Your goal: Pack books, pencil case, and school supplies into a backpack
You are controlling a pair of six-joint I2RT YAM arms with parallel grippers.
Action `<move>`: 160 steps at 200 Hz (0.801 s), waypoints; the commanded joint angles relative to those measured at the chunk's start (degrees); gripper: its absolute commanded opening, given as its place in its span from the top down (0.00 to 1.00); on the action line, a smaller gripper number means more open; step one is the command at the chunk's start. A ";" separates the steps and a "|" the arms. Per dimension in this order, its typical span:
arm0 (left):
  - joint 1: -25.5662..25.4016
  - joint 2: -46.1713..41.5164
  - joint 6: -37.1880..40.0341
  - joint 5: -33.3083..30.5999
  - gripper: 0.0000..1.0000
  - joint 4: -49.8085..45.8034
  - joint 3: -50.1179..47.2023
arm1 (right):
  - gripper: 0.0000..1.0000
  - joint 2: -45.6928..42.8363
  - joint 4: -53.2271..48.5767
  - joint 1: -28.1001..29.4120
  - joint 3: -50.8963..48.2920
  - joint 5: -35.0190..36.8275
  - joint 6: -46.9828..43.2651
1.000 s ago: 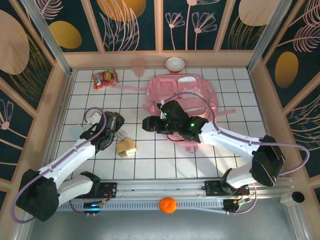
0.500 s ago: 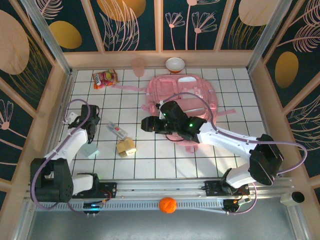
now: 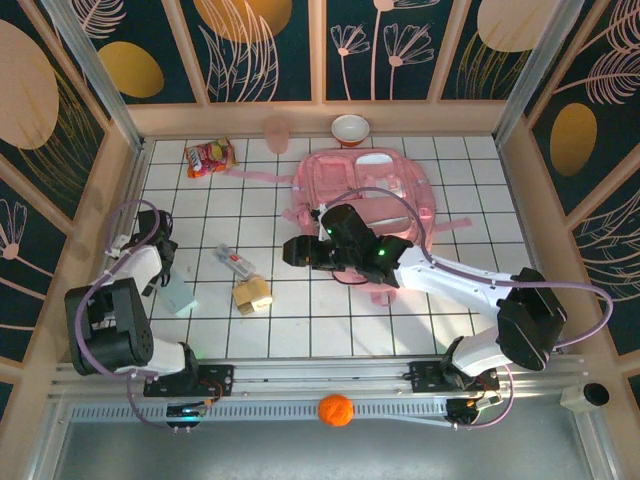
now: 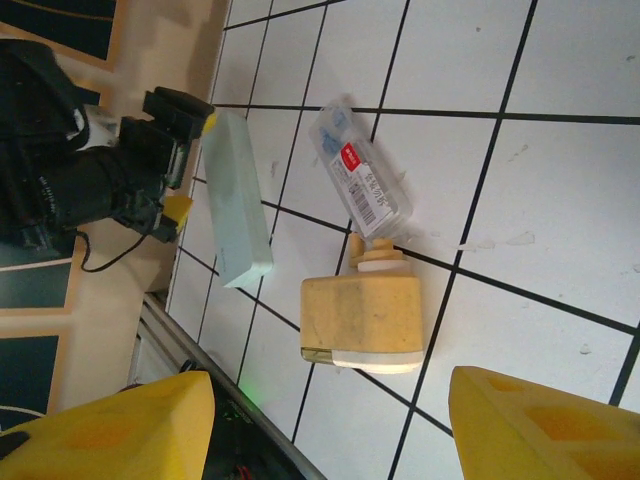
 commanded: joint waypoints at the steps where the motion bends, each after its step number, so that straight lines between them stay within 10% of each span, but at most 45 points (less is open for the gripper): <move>1: 0.57 1.59 0.46 1.83 0.01 0.28 1.10 | 0.36 1.11 2.07 0.36 -0.11 -1.40 -0.99; 61: 0.54 6.20 -0.24 8.15 0.02 2.90 0.23 | 0.37 1.65 2.23 0.31 0.29 -1.67 -1.55; 160: 0.36 6.81 -0.97 8.61 0.30 1.90 0.05 | 0.36 4.88 3.48 0.25 2.38 -3.27 -1.89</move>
